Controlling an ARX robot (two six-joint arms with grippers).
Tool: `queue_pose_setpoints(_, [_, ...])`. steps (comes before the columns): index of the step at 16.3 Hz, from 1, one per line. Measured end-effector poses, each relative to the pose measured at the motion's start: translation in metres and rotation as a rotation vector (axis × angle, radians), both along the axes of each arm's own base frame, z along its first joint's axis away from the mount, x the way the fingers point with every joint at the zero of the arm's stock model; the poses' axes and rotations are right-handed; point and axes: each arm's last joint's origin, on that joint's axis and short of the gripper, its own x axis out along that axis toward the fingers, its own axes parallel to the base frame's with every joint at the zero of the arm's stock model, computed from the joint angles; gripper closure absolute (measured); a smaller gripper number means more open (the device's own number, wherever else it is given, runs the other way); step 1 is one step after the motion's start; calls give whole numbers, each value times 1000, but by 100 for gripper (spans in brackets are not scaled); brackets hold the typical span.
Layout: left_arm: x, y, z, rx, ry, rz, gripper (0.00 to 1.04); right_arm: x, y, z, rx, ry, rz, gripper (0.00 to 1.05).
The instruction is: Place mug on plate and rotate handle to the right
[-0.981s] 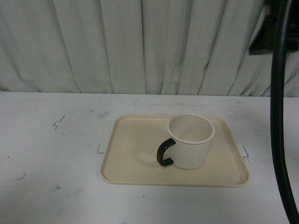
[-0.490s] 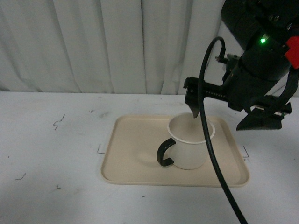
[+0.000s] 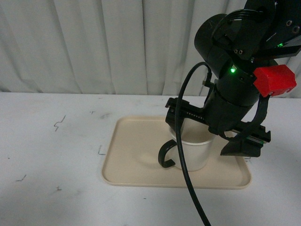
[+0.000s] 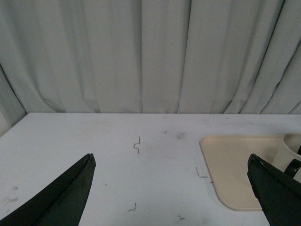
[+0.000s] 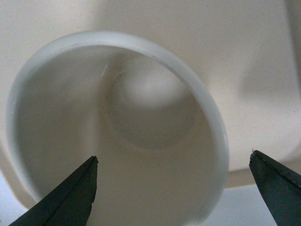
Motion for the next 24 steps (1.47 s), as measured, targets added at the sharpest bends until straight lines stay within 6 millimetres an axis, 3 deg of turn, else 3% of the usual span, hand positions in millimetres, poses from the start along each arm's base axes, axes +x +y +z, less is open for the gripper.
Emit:
queue_pose_setpoints(1, [0, 0, 0, 0, 0, 0, 7, -1, 0, -1, -3, 12, -4, 10])
queue_pose_setpoints(6, [0, 0, 0, 0, 0, 0, 7, 0, -3, -16, -35, 71, -3, 61])
queue_pose_setpoints(8, [0, 0, 0, 0, 0, 0, 7, -1, -4, -15, -49, 78, 7, 68])
queue_pose_setpoints(11, [0, 0, 0, 0, 0, 0, 7, 2, -2, -5, -114, 74, 157, 101])
queue_pose_setpoints(14, [0, 0, 0, 0, 0, 0, 7, 14, 3, 19, -181, -23, 395, 102])
queue_pose_setpoints(17, [0, 0, 0, 0, 0, 0, 7, 23, 9, 45, -301, -134, 743, 102])
queue_pose_setpoints(19, [0, 0, 0, 0, 0, 0, 7, 32, 9, 61, -361, -235, 1062, 102])
queue_pose_setpoints(21, [0, 0, 0, 0, 0, 0, 7, 43, 3, 65, -422, -231, 1357, 102])
queue_pose_setpoints(24, [0, 0, 0, 0, 0, 0, 7, 56, -8, 50, -379, -209, 1642, 102])
